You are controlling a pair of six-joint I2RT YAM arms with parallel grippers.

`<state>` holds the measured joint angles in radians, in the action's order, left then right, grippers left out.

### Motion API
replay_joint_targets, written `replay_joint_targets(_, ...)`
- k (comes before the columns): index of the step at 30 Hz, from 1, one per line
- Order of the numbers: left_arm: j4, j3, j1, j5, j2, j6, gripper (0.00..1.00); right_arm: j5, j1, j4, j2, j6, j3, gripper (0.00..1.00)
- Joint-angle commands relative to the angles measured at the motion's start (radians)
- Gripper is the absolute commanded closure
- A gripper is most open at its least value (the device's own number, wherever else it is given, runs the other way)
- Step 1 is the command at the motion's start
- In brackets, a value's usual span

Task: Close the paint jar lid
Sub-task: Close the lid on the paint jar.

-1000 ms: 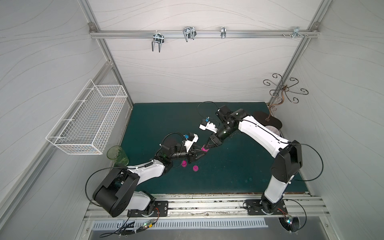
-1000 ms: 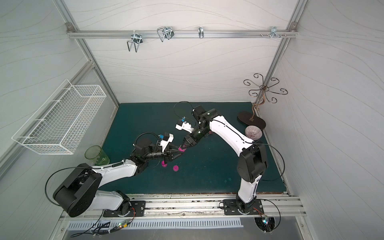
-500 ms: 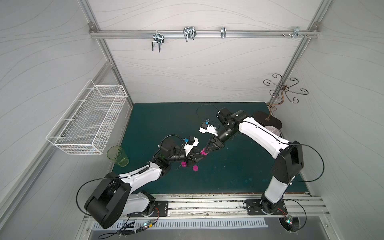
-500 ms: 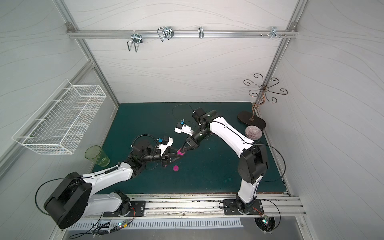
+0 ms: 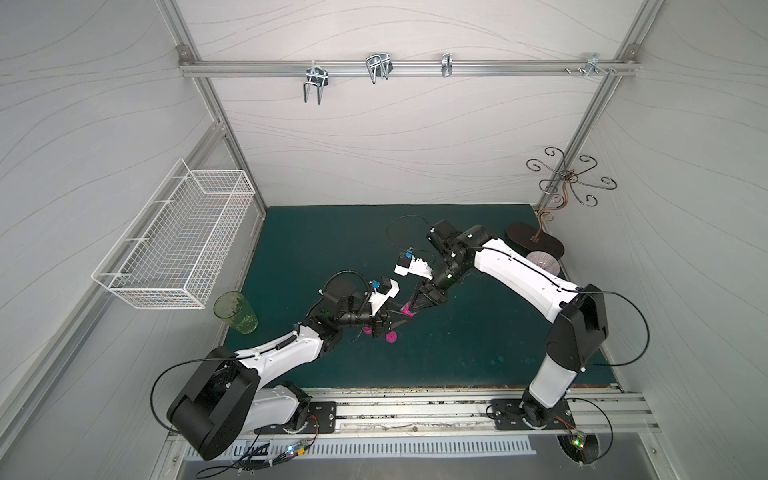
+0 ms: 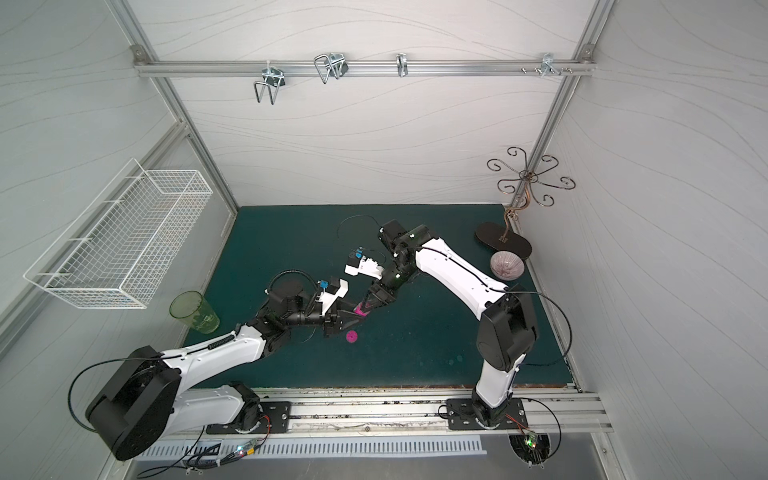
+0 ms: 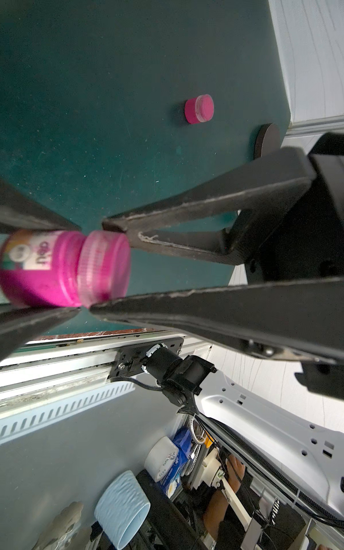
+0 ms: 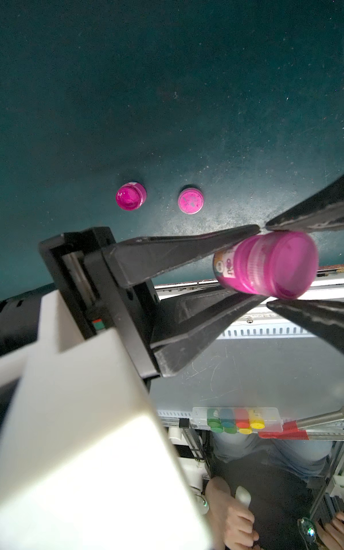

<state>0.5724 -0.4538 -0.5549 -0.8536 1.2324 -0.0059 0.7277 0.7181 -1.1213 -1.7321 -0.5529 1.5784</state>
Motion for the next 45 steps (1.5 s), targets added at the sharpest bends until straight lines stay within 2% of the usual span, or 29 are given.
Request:
replay_joint_targets(1, 0.287, -0.113, 0.003, 0.020, -0.036, 0.007, 1.00, 0.053, 0.067, -0.029, 0.012, -0.078, -0.053, 0.76)
replay_joint_targets(11, 0.230, -0.125, -0.002, 0.005, -0.053, 0.028, 1.00, 0.132, 0.089, -0.029, 0.020, -0.202, -0.083, 0.77)
replay_joint_targets(20, 0.195, -0.131, -0.009, 0.011, -0.063, 0.047, 1.00, 0.139, 0.135, -0.053, -0.006, -0.266, -0.087, 0.77)
replay_joint_targets(25, 0.264, -0.099, -0.008, 0.109, -0.074, 0.048, 1.00, 0.194, 0.136, 0.019, 0.031, -0.212, -0.127, 0.76)
replay_joint_targets(33, 0.387, -0.079, -0.009, 0.363, -0.079, 0.071, 1.00, 0.251, 0.121, 0.067, 0.044, -0.046, -0.138, 0.71)
replay_joint_targets(45, 0.479, -0.048, -0.021, 0.586, -0.102, 0.151, 1.00, 0.289, 0.088, 0.073, 0.001, 0.172, -0.121, 0.64)
